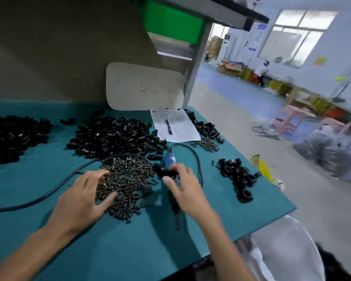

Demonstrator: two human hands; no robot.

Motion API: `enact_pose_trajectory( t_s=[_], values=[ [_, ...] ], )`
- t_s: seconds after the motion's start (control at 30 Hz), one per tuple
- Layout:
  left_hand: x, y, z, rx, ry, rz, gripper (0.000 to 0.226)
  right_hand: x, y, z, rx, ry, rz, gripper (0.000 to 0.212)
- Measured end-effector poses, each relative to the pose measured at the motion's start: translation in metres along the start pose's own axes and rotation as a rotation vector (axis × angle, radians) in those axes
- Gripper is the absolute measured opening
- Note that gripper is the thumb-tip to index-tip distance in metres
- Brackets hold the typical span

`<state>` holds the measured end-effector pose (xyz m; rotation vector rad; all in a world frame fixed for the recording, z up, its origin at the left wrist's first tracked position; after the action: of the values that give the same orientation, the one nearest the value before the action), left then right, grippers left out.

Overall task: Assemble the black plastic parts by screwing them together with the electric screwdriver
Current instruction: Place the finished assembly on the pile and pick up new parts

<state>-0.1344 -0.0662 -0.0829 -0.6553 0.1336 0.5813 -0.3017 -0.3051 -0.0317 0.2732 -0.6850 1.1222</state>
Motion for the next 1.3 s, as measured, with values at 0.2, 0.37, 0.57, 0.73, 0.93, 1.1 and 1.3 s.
enact_pose_trajectory(
  t_s=[0.2, 0.37, 0.57, 0.73, 0.93, 1.1, 1.3],
  values=[
    [0.049, 0.021, 0.01, 0.027, -0.038, 0.148, 0.049, -0.104, -0.018, 0.105, -0.421, 0.327, -0.304, 0.035],
    [0.051, 0.02, 0.01, -0.005, 0.014, 0.225, 0.036, -0.153, -0.024, 0.126, -0.267, 0.473, -0.514, 0.04],
    [0.052, 0.022, 0.02, -0.037, 0.067, 0.285, 0.031, -0.158, -0.032, 0.115, -0.096, 0.65, -0.551, 0.061],
    [0.071, 0.027, 0.036, -0.112, 0.033, 0.368, 0.031, -0.151, -0.039, 0.097, -0.015, 0.749, -0.569, 0.075],
    [0.127, 0.028, 0.069, -0.202, -0.111, 0.564, 0.016, -0.102, -0.079, 0.072, -0.107, 0.666, -0.433, 0.068],
    [0.167, 0.023, 0.082, 0.014, -0.344, 0.768, 0.057, -0.017, -0.142, 0.02, 0.072, 0.439, -0.011, 0.039],
    [0.194, 0.02, 0.078, 0.176, -0.292, 0.753, 0.048, 0.005, -0.173, -0.041, 0.296, 0.796, -0.013, 0.037]
  ],
)
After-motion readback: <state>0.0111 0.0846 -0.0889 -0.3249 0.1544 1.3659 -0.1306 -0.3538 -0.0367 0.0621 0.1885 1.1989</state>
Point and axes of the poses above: each hand's wrist, its own y-axis away from the middle knuckle, its own z-axis out of the back of the hand, x = y × z, the point moved 1 cm from there along -y, towards the middle knuckle, and after that the axes turned 4 degrees about x, right-handed, at the moved point
